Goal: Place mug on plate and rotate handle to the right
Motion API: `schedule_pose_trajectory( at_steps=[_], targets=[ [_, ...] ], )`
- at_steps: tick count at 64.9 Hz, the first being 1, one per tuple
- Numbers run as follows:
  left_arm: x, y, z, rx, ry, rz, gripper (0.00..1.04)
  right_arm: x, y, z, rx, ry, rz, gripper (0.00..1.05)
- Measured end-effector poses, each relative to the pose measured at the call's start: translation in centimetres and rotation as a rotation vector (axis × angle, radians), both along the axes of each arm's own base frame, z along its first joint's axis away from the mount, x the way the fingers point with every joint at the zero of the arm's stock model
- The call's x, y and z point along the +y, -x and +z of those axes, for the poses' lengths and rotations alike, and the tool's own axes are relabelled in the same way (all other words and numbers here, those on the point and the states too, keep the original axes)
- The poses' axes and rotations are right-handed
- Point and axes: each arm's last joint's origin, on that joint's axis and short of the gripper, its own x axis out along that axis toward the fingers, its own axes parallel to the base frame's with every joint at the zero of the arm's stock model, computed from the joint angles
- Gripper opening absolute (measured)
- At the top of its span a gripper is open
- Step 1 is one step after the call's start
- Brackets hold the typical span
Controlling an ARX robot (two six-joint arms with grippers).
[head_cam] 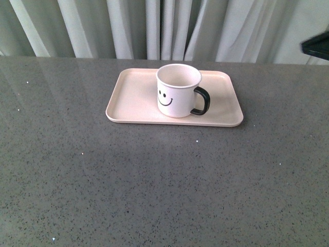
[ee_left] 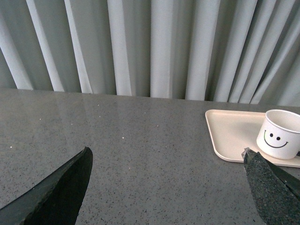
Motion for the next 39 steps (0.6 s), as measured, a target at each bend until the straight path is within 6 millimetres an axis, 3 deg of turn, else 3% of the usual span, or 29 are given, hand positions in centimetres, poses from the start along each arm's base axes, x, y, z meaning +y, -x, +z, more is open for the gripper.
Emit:
schedule_pose_trajectory(
  at_steps=[16, 23, 39],
  targets=[
    [0.0, 0.0, 0.0, 0.0, 0.0, 0.0, 0.96, 3.5, -13.0, -2.8, 0.225, -0.038, -0.046, 0.96],
    [0.0, 0.0, 0.0, 0.0, 0.0, 0.0, 0.96, 4.6, -16.2, -3.5, 0.277, -0.046, -0.07, 0.96],
    [0.0, 0.0, 0.0, 0.0, 0.0, 0.0, 0.96, 6.7, -20.1, -4.6, 0.338, -0.017, -0.104, 0.96]
  ],
)
